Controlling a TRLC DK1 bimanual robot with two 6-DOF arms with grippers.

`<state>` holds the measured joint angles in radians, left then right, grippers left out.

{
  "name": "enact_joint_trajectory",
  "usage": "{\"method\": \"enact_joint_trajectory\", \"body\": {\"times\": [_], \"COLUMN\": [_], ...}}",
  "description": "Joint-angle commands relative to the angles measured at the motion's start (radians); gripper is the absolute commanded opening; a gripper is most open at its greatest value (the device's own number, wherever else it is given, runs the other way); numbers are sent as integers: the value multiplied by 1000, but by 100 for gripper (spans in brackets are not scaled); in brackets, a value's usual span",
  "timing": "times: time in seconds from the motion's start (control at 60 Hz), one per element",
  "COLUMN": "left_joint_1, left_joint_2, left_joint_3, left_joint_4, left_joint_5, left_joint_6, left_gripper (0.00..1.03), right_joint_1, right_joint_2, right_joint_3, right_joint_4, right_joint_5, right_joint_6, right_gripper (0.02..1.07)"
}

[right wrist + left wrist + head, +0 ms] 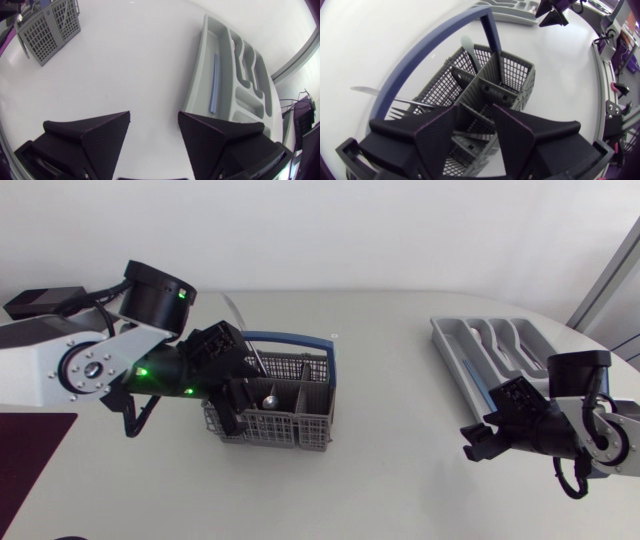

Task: Unload the cutlery basket into the drawer organizer.

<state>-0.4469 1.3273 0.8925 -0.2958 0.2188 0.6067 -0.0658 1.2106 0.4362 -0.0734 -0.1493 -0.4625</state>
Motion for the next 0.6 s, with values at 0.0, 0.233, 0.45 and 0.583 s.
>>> {"method": "enact_joint_trajectory", "body": {"times": [0.0, 0.233, 0.45, 0.583], "left_joint_1": [17, 45, 45, 45], "left_joint_2": [-5, 38, 61, 70], "left_joint_3": [45, 102, 117, 106], "left_joint_4": [-31, -97, -157, -170], "left_joint_5": [-1, 34, 63, 73], "left_joint_6": [44, 99, 128, 145], "left_gripper": [50, 50, 50, 50], "right_joint_1": [15, 27, 77, 195], "right_joint_2": [14, 29, -77, -174], "right_joint_3": [-25, -24, -28, -16], "right_joint_4": [11, 20, -32, -85], "right_joint_5": [16, 31, -7, -12], "right_joint_6": [24, 28, 27, 64], "right_gripper": [72, 72, 78, 78]}}
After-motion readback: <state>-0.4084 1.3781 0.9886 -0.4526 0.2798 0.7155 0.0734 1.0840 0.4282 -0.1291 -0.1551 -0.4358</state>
